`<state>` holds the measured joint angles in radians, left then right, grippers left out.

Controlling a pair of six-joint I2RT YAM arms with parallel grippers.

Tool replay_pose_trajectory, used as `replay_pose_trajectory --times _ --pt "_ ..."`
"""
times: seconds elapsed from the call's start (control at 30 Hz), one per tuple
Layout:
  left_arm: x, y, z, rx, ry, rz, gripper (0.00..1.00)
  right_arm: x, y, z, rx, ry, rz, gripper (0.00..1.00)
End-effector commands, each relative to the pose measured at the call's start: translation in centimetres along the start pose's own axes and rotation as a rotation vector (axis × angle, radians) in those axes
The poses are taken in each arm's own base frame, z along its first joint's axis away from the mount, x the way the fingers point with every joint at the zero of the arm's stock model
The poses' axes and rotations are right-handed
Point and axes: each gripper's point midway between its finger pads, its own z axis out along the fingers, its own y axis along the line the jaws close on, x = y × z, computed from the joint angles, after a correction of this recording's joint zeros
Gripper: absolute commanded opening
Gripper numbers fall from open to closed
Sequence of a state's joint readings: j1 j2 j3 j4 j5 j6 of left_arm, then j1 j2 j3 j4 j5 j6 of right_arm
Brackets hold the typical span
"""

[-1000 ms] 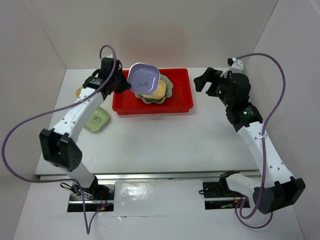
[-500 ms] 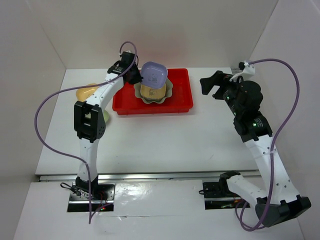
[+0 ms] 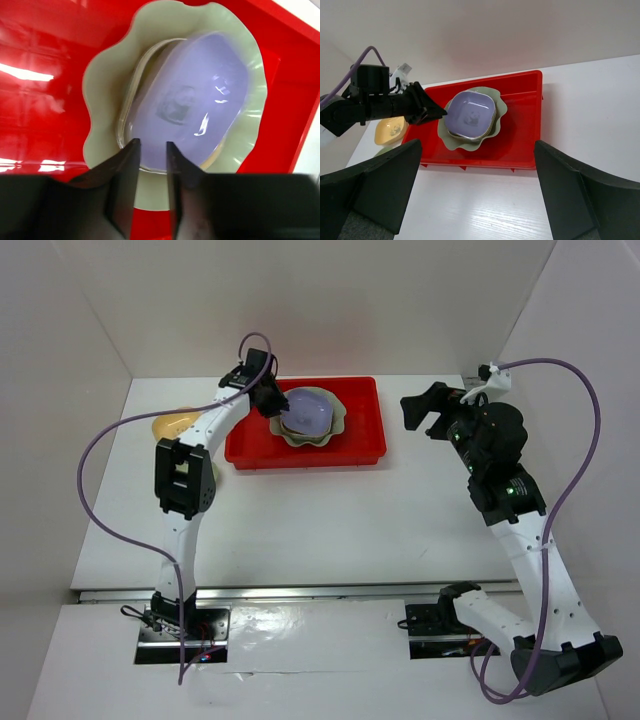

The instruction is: Place the plates into the plastic bin on the countertop

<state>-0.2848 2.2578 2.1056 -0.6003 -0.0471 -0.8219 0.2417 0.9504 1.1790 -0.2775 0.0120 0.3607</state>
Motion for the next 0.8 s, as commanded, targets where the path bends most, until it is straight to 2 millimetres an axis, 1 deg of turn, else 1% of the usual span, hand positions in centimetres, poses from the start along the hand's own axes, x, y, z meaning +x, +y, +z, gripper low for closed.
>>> replay_pose_trajectory --times 0.0,0.03,0.07,0.1,0.13,0.17,0.2,0.23,0.27,0.33,0.37,0.4,0.43,0.47,0.5,0.53,0.57,0.6,0.63,0.67,0.7,0.73,0.77 --pt "-0.4 -2.0 -1.6 0.058 -0.022 -0.02 0.42 -1.4 0.5 -0.4 -0.014 -0.046 -0.015 1.0" --pt "-0.4 -2.0 -1.6 0.058 -0.022 -0.02 0.45 -1.2 0.4 -0.4 -0.011 -0.037 -0.015 1.0" --pt "-1.0 -2.2 -2.2 0.059 -0.043 -0.02 0.47 -1.6 0.6 -0.5 -0.014 -0.045 -0.015 1.0" --pt "-0.6 -2.5 -2.5 0.062 -0.037 -0.014 0.47 -1.6 0.6 -0.5 -0.014 -0.046 -0.015 1.0" --pt "-1.0 -2.6 -2.9 0.062 -0.052 -0.015 0.47 -1.6 0.6 -0.5 -0.014 -0.046 -0.015 1.0" --pt "-1.0 -2.2 -2.9 0.039 -0.06 -0.015 0.47 -1.6 0.6 -0.5 -0.014 -0.046 -0.015 1.0" --pt "-1.6 -2.4 -3.9 0.038 -0.076 -0.025 0.47 -1.6 0.6 -0.5 -0.014 -0.046 -0.015 1.0" --pt "-1.6 -2.1 -4.5 0.019 -0.074 -0.025 0.47 -1.6 0.6 -0.5 -0.014 -0.046 -0.015 1.0" --pt "-2.9 -2.1 -6.5 0.005 -0.127 -0.029 0.47 -1.6 0.6 -0.5 -0.014 -0.046 -0.015 1.0" --pt "-3.9 -1.3 -8.9 -0.035 -0.176 -0.023 0.5 -1.6 0.6 -0.5 -0.014 -0.046 -0.015 1.0" --pt "-3.4 0.0 -9.8 -0.08 -0.175 -0.021 0.54 -1.6 0.6 -0.5 -0.014 -0.046 -0.015 1.0" --pt "-4.9 0.9 -12.6 -0.104 -0.241 -0.036 0.59 -1.5 0.8 -0.6 -0.025 -0.041 -0.015 1.0" --pt "-5.2 2.1 -13.7 -0.133 -0.255 -0.061 0.62 -1.4 0.9 -0.2 -0.034 -0.037 -0.015 1.0" --pt "-6.1 4.6 -14.4 -0.18 -0.268 -0.104 0.73 -1.2 1.2 -0.3 -0.052 -0.03 -0.016 1.0" --pt "-4.9 7.5 -14.1 -0.241 -0.234 -0.144 0.77 -0.8 1.2 0.1 -0.056 -0.014 -0.016 1.0" --pt "-5.2 8.9 -15.7 -0.241 -0.243 -0.18 0.83 -0.8 1.2 0.1 -0.056 -0.014 -0.016 1.0" --pt "-6.0 12.3 -16.3 -0.285 -0.248 -0.235 0.86 -0.2 1.2 0.5 -0.063 0.001 -0.016 1.0" --pt "-3.7 15.2 -15.5 -0.331 -0.181 -0.271 0.89 0.2 1.4 0.8 -0.078 0.017 -0.025 1.0" --pt "-3.4 17.0 -15.7 -0.349 -0.177 -0.299 0.89 0.2 1.5 0.7 -0.087 0.02 -0.025 1.0" --pt "-4.1 19.9 -17.1 -0.382 -0.21 -0.354 0.91 0.1 1.8 0.7 -0.105 0.016 -0.036 1.0" --pt "-1.8 22.1 -16.6 -0.413 -0.144 -0.387 0.92 0.8 1.6 1.1 -0.098 0.034 -0.036 1.0" --pt "-1.6 23.4 -16.5 -0.412 -0.148 -0.416 0.93 0.9 1.7 1.1 -0.108 0.037 -0.046 1.0" --pt "-1.9 25.9 -17.2 -0.428 -0.159 -0.463 0.93 0.9 1.7 1.1 -0.108 0.037 -0.047 1.0"
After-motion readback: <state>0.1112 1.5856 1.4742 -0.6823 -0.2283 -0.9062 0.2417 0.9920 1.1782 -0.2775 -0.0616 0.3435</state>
